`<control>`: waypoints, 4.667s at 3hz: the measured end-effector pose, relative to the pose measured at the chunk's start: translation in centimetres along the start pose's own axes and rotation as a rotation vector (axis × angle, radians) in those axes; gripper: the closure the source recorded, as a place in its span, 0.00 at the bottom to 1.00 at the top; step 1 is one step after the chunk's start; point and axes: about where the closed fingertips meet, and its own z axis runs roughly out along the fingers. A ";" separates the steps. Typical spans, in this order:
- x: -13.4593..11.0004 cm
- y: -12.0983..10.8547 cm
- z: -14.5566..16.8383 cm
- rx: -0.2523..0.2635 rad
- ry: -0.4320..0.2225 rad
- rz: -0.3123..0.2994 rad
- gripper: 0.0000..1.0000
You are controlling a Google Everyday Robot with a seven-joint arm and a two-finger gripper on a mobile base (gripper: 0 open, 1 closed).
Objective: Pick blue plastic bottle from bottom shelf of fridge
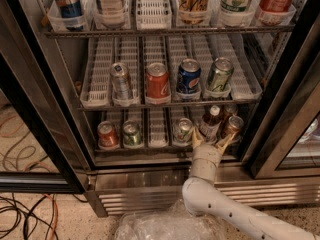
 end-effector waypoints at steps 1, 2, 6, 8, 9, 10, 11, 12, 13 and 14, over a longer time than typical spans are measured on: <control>-0.1 0.3 0.2 -0.009 -0.009 -0.007 0.25; -0.3 -0.1 0.3 -0.023 0.013 0.045 0.25; -0.5 -0.6 -0.6 -0.157 0.087 0.177 0.26; -0.2 1.1 -1.0 -0.203 0.067 0.104 0.26; -0.1 1.4 -0.9 -0.205 0.051 0.066 0.26; -0.3 1.2 -0.4 -0.190 0.027 0.035 0.34; -0.7 0.7 0.2 -0.161 0.004 0.017 0.38; -0.4 1.6 1.8 -0.168 -0.001 -0.004 0.35; -0.3 1.9 2.1 -0.172 -0.001 0.000 0.38; -0.3 1.9 2.1 -0.172 -0.002 0.000 0.57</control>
Offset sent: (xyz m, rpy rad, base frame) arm 0.0005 -0.0053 0.0039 0.1267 -0.0022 0.0490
